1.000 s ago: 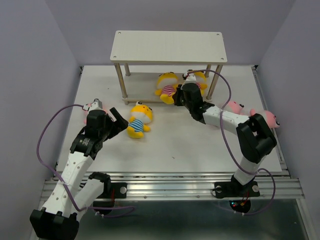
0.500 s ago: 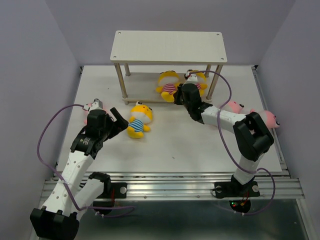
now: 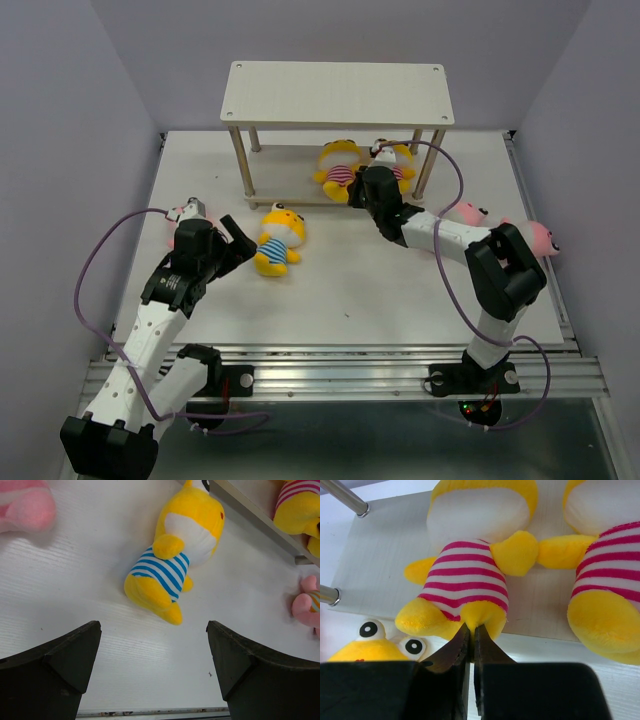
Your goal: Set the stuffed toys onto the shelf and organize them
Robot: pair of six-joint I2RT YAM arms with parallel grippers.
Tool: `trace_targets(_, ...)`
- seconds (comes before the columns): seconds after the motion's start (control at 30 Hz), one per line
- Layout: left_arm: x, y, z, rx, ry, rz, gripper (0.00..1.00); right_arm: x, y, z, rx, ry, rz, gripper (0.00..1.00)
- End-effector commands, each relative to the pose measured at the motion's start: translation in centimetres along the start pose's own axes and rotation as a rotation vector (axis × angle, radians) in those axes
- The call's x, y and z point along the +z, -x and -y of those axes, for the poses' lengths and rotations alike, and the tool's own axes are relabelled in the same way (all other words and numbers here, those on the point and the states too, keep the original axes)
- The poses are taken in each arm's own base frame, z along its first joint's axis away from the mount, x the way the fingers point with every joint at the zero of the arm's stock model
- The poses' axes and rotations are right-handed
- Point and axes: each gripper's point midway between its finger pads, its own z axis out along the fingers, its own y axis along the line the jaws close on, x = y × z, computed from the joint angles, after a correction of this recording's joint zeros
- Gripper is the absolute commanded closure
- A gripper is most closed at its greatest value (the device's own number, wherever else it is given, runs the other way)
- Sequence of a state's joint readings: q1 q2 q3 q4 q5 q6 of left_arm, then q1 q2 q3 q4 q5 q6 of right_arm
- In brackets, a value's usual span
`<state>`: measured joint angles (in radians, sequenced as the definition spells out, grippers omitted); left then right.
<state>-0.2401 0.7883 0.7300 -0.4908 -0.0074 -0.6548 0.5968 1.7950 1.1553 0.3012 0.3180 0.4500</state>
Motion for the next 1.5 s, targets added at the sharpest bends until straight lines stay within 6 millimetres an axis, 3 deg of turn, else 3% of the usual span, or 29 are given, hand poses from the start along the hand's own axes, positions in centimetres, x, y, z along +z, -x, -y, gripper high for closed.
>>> trace_targets(0.0, -0.1, 0.6, 0.5, 0.013, -0.024, 0.024, 0.01, 0.7, 3.5, -1.4, 0.047, 0.022, 0.107, 0.93)
trace_targets(0.07, -0.1, 0.6, 0.4, 0.012, -0.023, 0.025, 0.01, 0.6, 3.4, -1.6, 0.048, 0.034, 0.101, 0.81)
trace_targets(0.4, -0.1, 0.6, 0.4, 0.012, -0.021, 0.023, 0.01, -0.3, 4.0, -1.8, 0.065, 0.048, 0.106, 0.65)
trace_targets(0.67, -0.1, 0.5, 0.4, 0.013, -0.022, 0.022, 0.01, -1.0, 3.8, -1.0, 0.079, 0.01, 0.088, 0.44)
trace_targets(0.87, 0.1, 0.2, 0.1, 0.007, -0.007, 0.004, 0.01, -2.7, 4.3, -1.0, 0.094, 0.023, 0.081, 0.24)
trace_targets(0.93, 0.2, 0.0, 0.0, 0.001, -0.001, -0.001, 0.01, -3.3, 3.5, -0.6, 0.093, 0.019, 0.049, 0.18)
trace_targets(1.0, 0.1, -0.7, 0.1, -0.002, -0.013, -0.03, 0.01, -4.1, 3.5, -0.6, 0.105, 0.027, 0.036, 0.05)
trace_targets(1.03, 0.1, -0.9, -0.2, -0.004, -0.001, -0.037, 0.01, -4.6, 2.5, -0.5, 0.104, 0.035, -0.001, 0.0)
trace_targets(1.23, 0.9, -2.8, -0.2, -0.001, 0.02, -0.106, 0.01, -8.7, 0.3, -1.0, 0.113, 0.116, -0.116, 0.0)
trace_targets(1.33, 1.7, -3.9, -0.3, 0.007, 0.069, -0.136, 0.01, -11.3, -0.9, 0.0, 0.108, 0.117, -0.148, 0.0)
trace_targets(1.4, 2.1, -3.6, -0.2, 0.016, 0.095, -0.123, 0.01, -12.6, -2.4, 1.6, 0.106, 0.081, -0.175, 0.0)
trace_targets(1.47, 2.6, -3.3, 0.3, 0.031, 0.105, -0.116, 0.01, -14.5, -2.4, 2.7, 0.11, 0.05, -0.18, 0.0)
